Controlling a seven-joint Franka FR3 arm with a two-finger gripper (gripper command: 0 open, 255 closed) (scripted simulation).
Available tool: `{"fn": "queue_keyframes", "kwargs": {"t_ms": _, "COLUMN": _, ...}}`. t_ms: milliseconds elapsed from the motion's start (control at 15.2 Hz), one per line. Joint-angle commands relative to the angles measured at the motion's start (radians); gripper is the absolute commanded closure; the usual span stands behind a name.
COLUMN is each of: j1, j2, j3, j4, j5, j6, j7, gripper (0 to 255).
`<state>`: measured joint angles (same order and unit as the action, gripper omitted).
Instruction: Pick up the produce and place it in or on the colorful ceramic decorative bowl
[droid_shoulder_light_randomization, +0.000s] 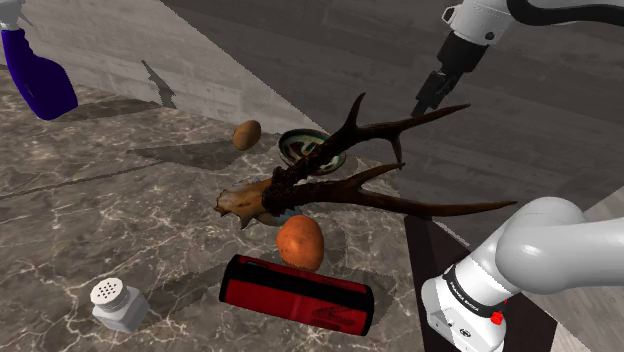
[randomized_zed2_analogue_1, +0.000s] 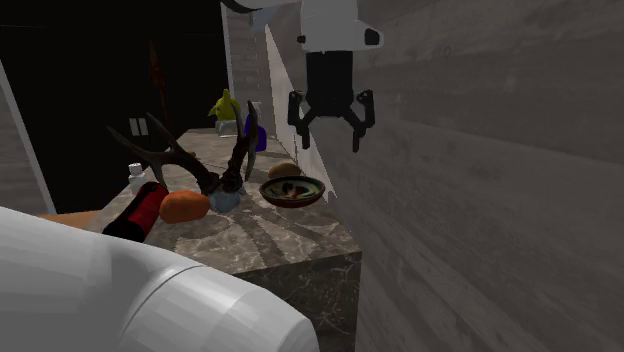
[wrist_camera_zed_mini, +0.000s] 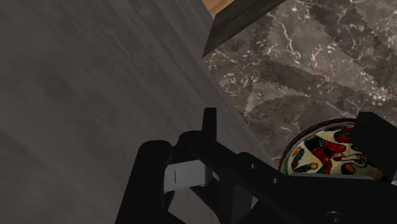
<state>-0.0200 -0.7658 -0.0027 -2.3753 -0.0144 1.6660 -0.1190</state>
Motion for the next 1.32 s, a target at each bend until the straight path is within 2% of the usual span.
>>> {"fn": "queue_keyframes", "kwargs": {"t_ms": 0, "j1": 0.000, "j2": 0.000, "j3": 0.000, "j4": 0.000, "j5": 0.000, "j6": 0.000, "j7": 0.000, "gripper": 0}}
{"fn": "queue_keyframes", "kwargs": {"t_ms": 660, "j1": -0.011, "j2": 0.287, "j3": 0.216, "j4": 0.144, "j5": 0.132, "j6": 0.071, "j7": 0.435, "gripper": 0}}
{"fn": "queue_keyframes", "kwargs": {"t_ms": 924, "j1": -0.019, "j2": 0.436, "j3": 0.283, "j4": 0.244, "j5": 0.151, "j6": 0.097, "j7": 0.605, "gripper": 0}}
{"fn": "queue_keyframes", "kwargs": {"t_ms": 1254, "j1": -0.022, "j2": 0.641, "j3": 0.347, "j4": 0.402, "j5": 0.143, "j6": 0.117, "j7": 0.816, "gripper": 0}}
